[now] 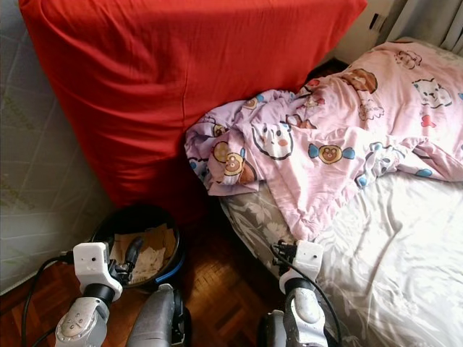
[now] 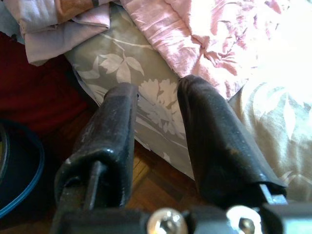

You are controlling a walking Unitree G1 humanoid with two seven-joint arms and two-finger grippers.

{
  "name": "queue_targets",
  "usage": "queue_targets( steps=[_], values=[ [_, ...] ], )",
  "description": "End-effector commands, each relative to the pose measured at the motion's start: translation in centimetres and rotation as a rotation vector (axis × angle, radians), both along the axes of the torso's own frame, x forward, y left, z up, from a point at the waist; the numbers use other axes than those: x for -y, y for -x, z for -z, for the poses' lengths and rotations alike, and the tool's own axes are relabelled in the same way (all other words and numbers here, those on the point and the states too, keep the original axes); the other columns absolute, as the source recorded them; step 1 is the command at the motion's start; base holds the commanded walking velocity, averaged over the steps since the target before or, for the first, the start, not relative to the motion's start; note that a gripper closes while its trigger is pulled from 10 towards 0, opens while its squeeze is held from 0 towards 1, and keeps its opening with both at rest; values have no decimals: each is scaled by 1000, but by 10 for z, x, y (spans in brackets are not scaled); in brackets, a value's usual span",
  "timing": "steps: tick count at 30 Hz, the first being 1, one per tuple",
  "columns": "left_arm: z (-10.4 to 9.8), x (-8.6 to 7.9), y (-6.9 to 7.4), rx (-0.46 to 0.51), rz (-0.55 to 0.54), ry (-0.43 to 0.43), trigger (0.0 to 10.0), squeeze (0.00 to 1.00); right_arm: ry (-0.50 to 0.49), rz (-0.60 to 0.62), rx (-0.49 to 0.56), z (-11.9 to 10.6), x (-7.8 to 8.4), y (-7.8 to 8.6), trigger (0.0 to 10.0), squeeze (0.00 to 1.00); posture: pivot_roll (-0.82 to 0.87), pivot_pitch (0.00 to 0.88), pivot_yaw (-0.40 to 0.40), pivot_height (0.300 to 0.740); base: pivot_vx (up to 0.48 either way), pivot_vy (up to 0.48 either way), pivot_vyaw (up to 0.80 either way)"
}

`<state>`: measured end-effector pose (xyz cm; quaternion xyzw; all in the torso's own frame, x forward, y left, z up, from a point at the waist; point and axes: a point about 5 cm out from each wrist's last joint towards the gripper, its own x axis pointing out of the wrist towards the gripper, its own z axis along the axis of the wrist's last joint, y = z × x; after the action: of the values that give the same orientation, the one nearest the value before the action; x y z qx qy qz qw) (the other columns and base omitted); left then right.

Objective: Clean up the room

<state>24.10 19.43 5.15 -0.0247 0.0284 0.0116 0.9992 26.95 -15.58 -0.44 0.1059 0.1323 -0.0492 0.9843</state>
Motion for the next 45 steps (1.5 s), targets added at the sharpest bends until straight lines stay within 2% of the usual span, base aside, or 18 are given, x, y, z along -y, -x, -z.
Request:
queue_targets(
  steps=[1,5,19,37,45],
  values=[
    [5,-3,3,-29,-4,9,10000,0,-1,1,-23,4,0,3,10000,0,91,218,-11,632,0,0,0],
    [5,-3,2,-29,-2,10,10000,0,-3,4,-20,4,-1,5,10000,0,93,220,-10,612,0,0,0],
    [5,-3,2,-34,0,8,10000,0,-6,13,2,0,0,2,10000,0,94,219,-9,612,0,0,0],
    [4,-4,2,-33,3,10,10000,0,-14,-2,5,0,-2,1,10000,0,97,221,-6,612,262,0,0],
    [4,-5,2,-33,3,7,10000,0,6,36,0,-2,5,-1,10000,0,99,225,-3,612,287,0,0]
  ],
)
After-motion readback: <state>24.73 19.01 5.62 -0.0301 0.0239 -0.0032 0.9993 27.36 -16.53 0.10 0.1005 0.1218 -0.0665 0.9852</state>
